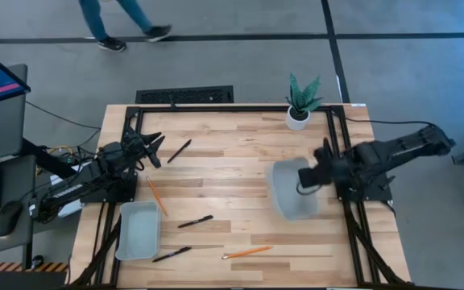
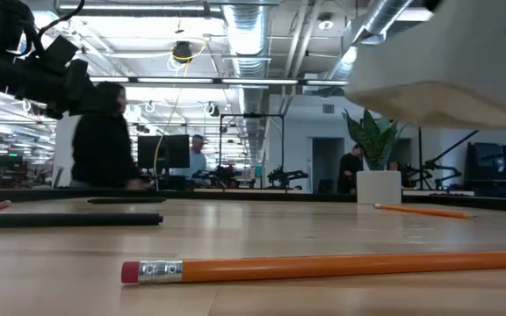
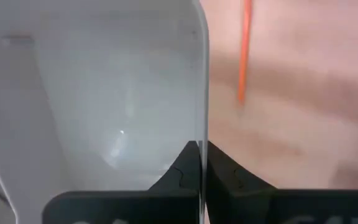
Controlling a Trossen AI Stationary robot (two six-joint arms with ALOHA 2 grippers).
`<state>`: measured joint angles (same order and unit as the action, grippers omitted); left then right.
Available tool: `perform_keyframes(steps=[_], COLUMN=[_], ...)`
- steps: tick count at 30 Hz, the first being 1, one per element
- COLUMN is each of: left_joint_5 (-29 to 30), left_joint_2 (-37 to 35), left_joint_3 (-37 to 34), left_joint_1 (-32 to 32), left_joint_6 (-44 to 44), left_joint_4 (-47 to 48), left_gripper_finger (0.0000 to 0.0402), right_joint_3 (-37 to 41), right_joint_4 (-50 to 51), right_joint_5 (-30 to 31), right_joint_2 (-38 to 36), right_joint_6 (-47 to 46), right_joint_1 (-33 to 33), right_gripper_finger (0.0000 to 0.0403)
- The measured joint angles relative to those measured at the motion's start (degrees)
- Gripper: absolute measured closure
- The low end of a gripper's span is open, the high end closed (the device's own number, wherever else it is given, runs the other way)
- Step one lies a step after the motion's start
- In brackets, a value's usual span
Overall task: Sort pens & pencils
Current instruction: Move the right gray bin to the top center of the table
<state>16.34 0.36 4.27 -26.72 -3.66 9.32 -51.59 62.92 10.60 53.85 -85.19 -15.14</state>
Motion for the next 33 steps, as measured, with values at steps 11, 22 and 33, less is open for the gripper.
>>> perform_keyframes(steps=[11, 22, 33], left_joint_5=[0.0, -0.01, -0.03], left_joint_2=[0.02, 0.0, 0.01], left_joint_3=[0.0, 0.0, 0.0], left_joint_1=[0.0, 0.0, 0.01], left_joint_6=[-0.06, -0.15, -0.24], left_joint_4=[0.0, 0.0, -0.01], left_gripper_finger=[0.0315, 0.0315, 0.0315], right_joint_3=[-6.86, -10.36, -13.89], right_joint_4=[-9.85, -20.03, -36.21], right_joint_5=[-1.81, -6.33, -12.87], right_joint_2=[8.28, 25.77, 42.08], right_joint_6=[33.18, 45.68, 49.22], right_joint_1=[24.97, 37.13, 43.94], right_gripper_finger=[0.0382, 0.0358, 0.0377])
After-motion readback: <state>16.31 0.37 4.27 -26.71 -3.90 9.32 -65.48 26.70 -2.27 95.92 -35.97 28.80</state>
